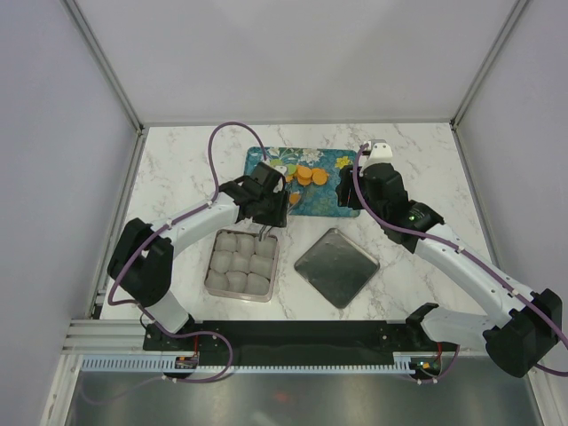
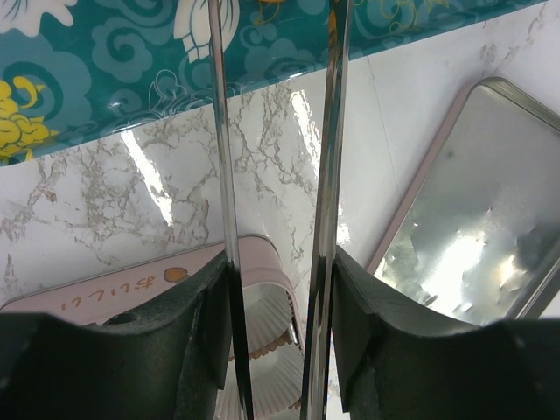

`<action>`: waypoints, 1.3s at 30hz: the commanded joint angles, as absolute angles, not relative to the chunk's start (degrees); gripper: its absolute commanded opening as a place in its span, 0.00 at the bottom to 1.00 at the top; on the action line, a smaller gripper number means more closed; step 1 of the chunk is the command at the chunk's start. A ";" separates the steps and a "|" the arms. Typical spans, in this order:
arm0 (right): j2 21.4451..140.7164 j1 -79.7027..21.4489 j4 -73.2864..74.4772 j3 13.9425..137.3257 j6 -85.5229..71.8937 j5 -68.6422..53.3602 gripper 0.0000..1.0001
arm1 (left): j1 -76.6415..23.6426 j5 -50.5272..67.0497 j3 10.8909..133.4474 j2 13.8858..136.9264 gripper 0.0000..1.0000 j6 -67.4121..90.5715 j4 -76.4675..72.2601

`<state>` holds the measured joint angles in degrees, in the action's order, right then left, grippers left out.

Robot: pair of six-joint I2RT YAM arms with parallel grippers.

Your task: Pack the cookies

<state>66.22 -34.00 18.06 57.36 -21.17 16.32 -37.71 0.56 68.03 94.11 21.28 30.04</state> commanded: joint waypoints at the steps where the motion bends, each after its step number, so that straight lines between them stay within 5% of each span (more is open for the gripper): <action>1: 66.27 -33.84 17.49 58.71 -20.39 16.00 0.64 | -38.14 1.05 67.41 94.04 0.52 19.60 29.27; 14: 66.53 -33.92 17.40 58.62 -20.48 15.73 0.64 | -38.23 1.58 66.18 94.31 0.51 19.95 29.18; 27: 66.18 -33.93 17.40 58.62 -20.56 15.73 0.64 | -38.50 1.41 67.14 92.55 0.38 19.78 29.27; 39: 66.88 -33.93 17.40 58.80 -20.57 15.56 0.64 | -38.50 2.63 67.59 82.53 0.37 21.09 32.95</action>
<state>66.50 -34.00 18.06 57.36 -21.17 16.25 -38.13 1.74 66.13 86.70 21.32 31.57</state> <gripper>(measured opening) 0.639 0.378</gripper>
